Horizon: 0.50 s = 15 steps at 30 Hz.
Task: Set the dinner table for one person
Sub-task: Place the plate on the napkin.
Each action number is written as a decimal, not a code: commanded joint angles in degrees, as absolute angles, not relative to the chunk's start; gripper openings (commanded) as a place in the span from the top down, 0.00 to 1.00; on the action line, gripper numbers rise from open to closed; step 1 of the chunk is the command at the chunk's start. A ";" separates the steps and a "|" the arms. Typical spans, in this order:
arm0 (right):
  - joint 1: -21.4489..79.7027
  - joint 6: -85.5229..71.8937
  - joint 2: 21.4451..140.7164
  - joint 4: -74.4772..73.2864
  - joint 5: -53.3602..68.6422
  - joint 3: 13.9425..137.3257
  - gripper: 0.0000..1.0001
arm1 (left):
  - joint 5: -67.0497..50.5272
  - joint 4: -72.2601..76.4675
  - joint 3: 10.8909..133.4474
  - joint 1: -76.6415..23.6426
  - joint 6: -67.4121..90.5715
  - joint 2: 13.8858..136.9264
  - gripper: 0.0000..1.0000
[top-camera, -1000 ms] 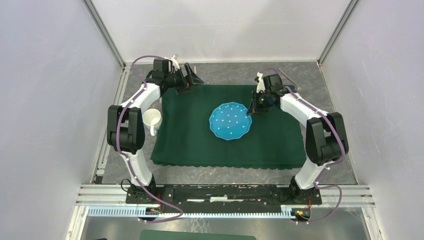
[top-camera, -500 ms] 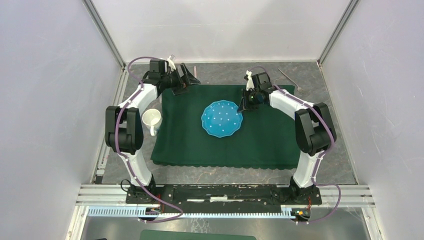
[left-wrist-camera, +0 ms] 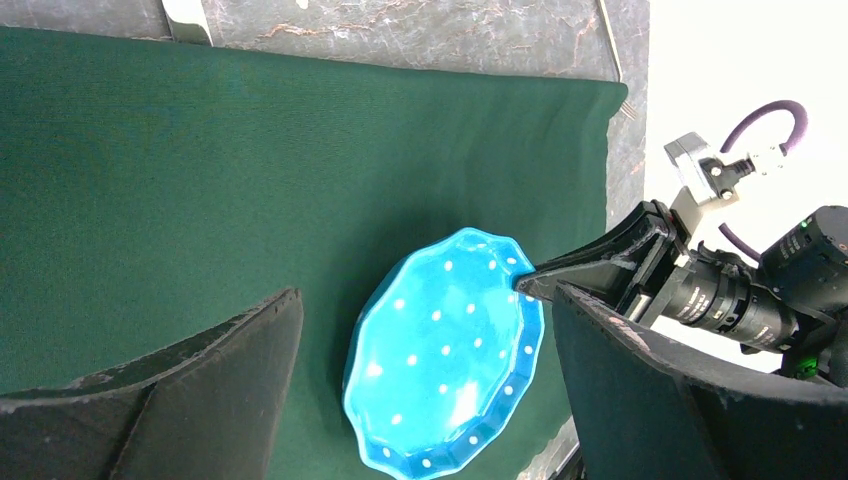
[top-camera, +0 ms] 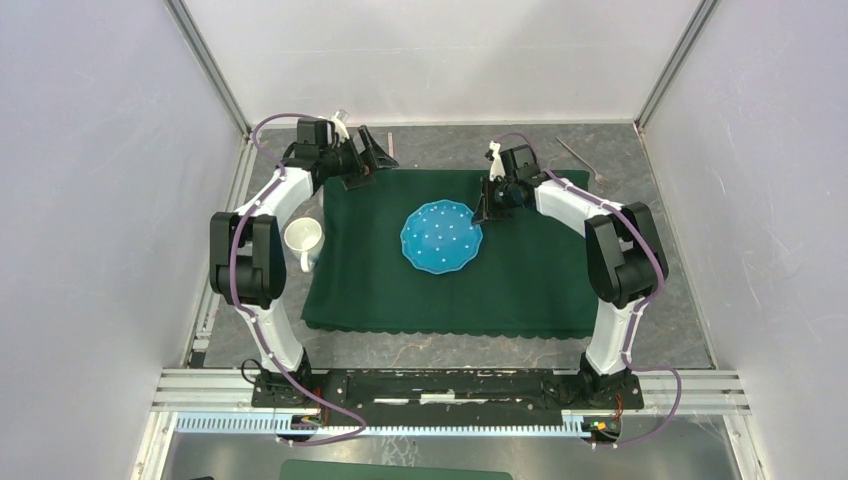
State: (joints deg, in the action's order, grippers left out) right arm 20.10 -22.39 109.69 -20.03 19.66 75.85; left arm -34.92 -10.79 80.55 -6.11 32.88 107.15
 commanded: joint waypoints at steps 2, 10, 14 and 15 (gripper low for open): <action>20.39 -23.77 108.95 -16.53 24.54 77.58 1.00 | -35.41 -9.52 81.60 -5.64 30.85 105.55 0.00; 20.33 -22.27 108.95 -17.57 23.65 75.16 1.00 | -35.00 -9.09 81.38 -5.67 31.33 105.60 0.00; 20.40 -21.22 109.28 -18.48 23.44 75.26 0.72 | -34.98 -9.03 81.31 -5.63 31.46 105.53 0.00; 20.43 -20.89 109.38 -18.94 23.44 75.37 0.54 | -34.96 -8.97 81.31 -5.63 31.46 105.49 0.00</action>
